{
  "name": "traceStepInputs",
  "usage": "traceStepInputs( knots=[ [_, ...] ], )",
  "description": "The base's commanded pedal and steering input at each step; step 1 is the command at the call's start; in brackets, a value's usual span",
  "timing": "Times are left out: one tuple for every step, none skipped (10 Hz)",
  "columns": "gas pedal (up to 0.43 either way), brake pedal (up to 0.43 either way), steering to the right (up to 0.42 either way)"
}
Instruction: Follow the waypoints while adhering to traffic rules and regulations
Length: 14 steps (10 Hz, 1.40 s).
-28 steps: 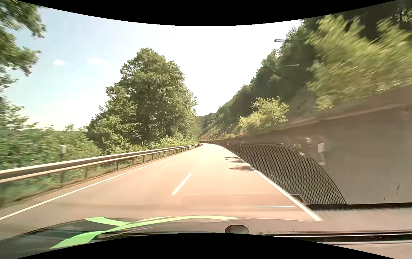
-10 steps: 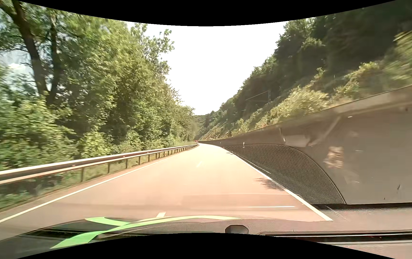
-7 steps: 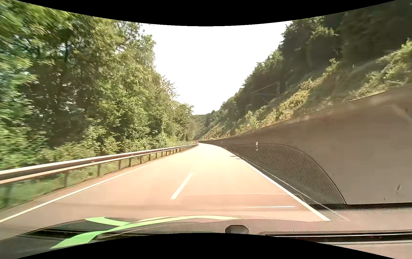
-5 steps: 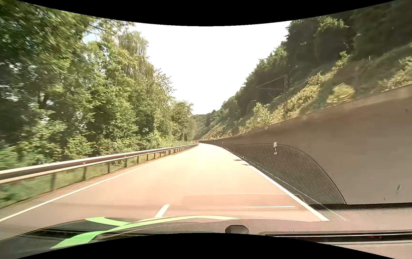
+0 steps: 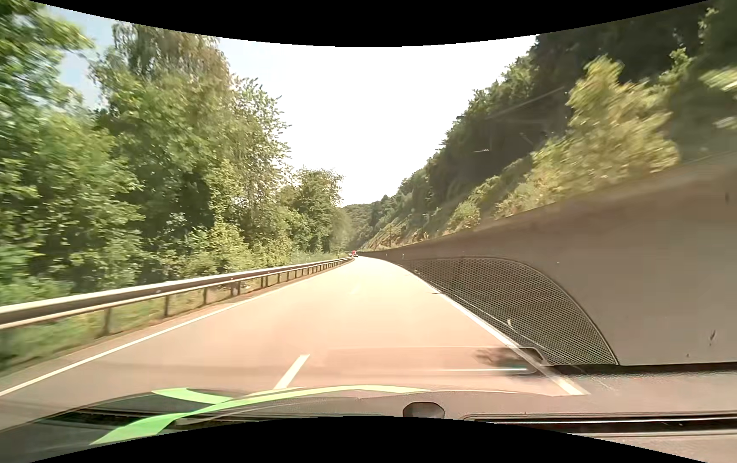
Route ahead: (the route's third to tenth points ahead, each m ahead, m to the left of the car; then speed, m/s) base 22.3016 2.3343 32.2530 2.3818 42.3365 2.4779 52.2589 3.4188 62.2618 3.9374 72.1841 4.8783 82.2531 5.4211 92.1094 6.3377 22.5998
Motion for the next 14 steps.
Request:
traceStepInputs(
  knots=[
    [0.157, 0.0, -0.006],
    [0.177, 0.0, -0.006],
    [0.189, 0.0, -0.007],
    [0.197, 0.0, -0.008],
    [0.197, 0.0, -0.008],
    [0.209, 0.0, -0.008],
    [0.22, 0.0, -0.008],
    [0.24, 0.0, -0.008],
    [0.24, 0.0, -0.007],
    [0.248, 0.0, -0.007],
    [0.248, 0.0, -0.007],
    [0.248, 0.0, -0.007],
    [0.24, 0.0, -0.007],
    [0.209, 0.0, -0.007]
  ],
)
